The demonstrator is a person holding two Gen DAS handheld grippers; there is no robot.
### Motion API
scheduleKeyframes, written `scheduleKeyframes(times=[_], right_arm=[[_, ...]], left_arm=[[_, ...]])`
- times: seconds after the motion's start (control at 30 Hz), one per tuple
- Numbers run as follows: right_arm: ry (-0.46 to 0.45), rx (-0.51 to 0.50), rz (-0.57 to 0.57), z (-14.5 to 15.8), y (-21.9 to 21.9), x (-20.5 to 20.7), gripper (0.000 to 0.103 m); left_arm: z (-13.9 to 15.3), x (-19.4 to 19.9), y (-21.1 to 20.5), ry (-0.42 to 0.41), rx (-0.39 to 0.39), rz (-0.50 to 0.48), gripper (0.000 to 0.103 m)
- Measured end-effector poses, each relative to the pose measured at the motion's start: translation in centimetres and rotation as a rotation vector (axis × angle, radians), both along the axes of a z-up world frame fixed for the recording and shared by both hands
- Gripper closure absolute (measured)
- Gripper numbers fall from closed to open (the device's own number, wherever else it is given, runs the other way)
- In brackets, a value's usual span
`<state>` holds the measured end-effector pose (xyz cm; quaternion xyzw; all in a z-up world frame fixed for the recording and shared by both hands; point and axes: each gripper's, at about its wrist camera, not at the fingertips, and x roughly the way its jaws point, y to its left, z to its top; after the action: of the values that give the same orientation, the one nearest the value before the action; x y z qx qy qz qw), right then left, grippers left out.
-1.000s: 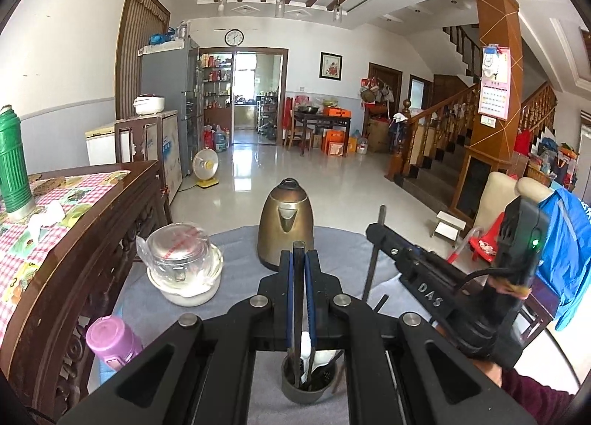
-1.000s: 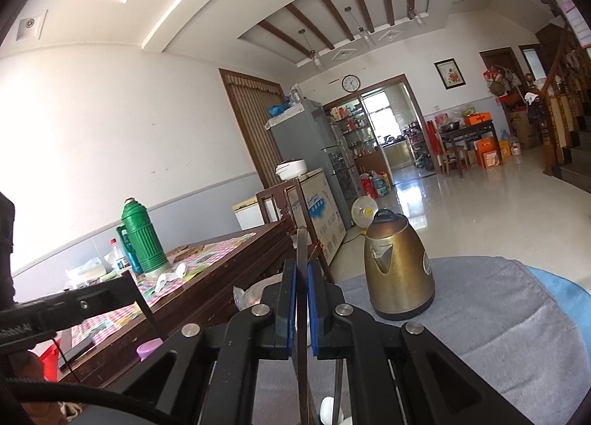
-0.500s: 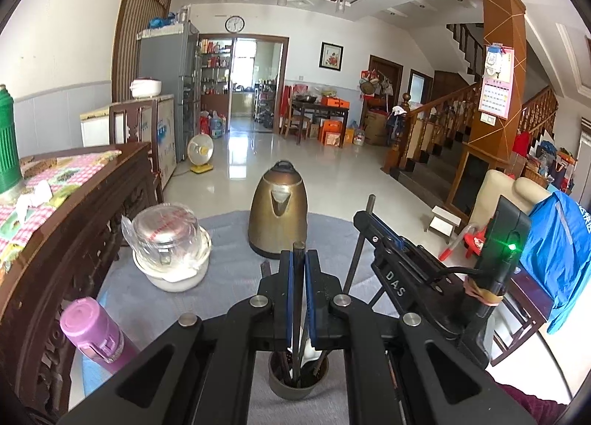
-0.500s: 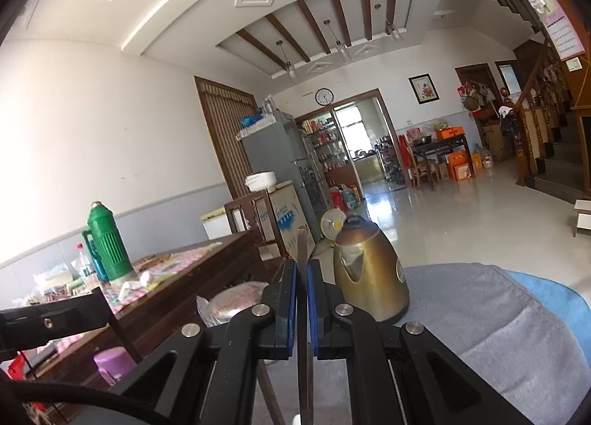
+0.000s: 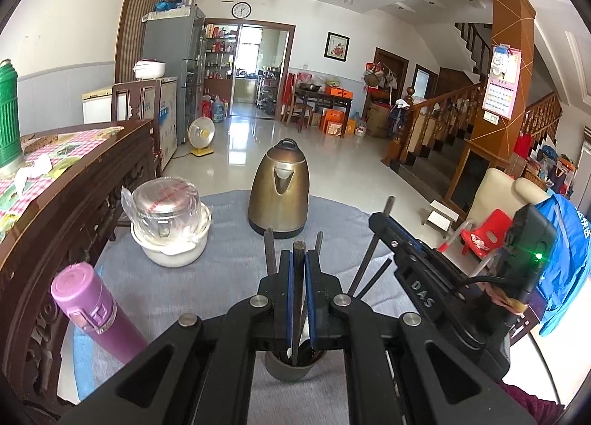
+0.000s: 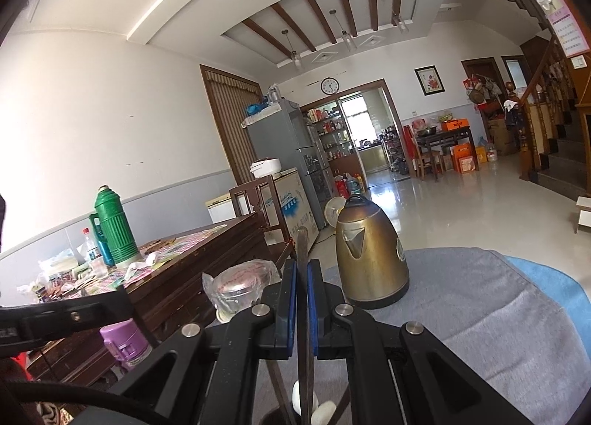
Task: Organize utensils
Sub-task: 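Lower both chopsticks down into the grey cup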
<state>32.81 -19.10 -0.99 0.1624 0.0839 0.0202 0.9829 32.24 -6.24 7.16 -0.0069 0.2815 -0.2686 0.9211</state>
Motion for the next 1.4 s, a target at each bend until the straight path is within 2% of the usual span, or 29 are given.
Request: scheduleKeyframes(times=[0.43, 1.4], right_arm=[[0.033, -0.004, 0.036, -1.3, 0.9, -2.4, 0.097], [0.069, -0.027, 0.041, -3.0, 1.7, -2.7, 0.097]], left_arm=[[-1.5, -1.9, 0.9, 0.030, -0.003, 0.011, 0.097], [-5.2, -0.9, 1.4, 0.110, 0.026, 0.043, 0.096]])
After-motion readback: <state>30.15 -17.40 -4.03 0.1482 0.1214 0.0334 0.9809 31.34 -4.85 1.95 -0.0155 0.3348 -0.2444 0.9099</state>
